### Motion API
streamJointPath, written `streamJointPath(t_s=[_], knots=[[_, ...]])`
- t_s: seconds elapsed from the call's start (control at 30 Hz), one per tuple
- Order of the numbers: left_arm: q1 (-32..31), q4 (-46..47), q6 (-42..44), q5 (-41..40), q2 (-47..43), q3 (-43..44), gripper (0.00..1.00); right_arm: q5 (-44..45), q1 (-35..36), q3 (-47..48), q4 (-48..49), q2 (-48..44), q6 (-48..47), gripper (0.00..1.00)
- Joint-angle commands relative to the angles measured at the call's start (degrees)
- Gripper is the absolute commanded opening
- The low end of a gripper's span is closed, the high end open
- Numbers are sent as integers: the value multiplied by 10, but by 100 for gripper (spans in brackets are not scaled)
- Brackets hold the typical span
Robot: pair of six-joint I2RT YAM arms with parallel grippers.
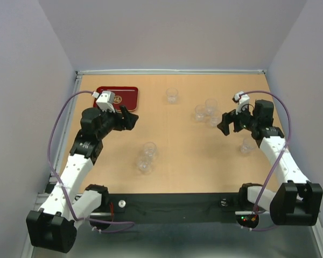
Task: Place the glasses into the tray
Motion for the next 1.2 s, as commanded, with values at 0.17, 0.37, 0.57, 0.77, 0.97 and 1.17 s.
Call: streamJointPath(t_s=[0.17,0.37,0.57,0.77,0.97,1.17], knots=[[-93,-70,-29,-43,101,63,83,-40,0,-9,-16,-29,-16,100],[-160,-155,-34,-188,163,86,74,-13,0,-11,-18,-33,-17,100],[-221,-204,-77,-268,170,66,67,-8,0,-11,-19,-35,-20,100],[-250,-223,-96,-270,185,55,57,-3,0,-12,-20,-36,-20,100],[-276,-231,-109,-259,200,55,52,-3,0,-12,-20,-35,-20,100],[-283,-246,-128,-261,212,45,47,-1,0,-13,-20,-36,-21,100]])
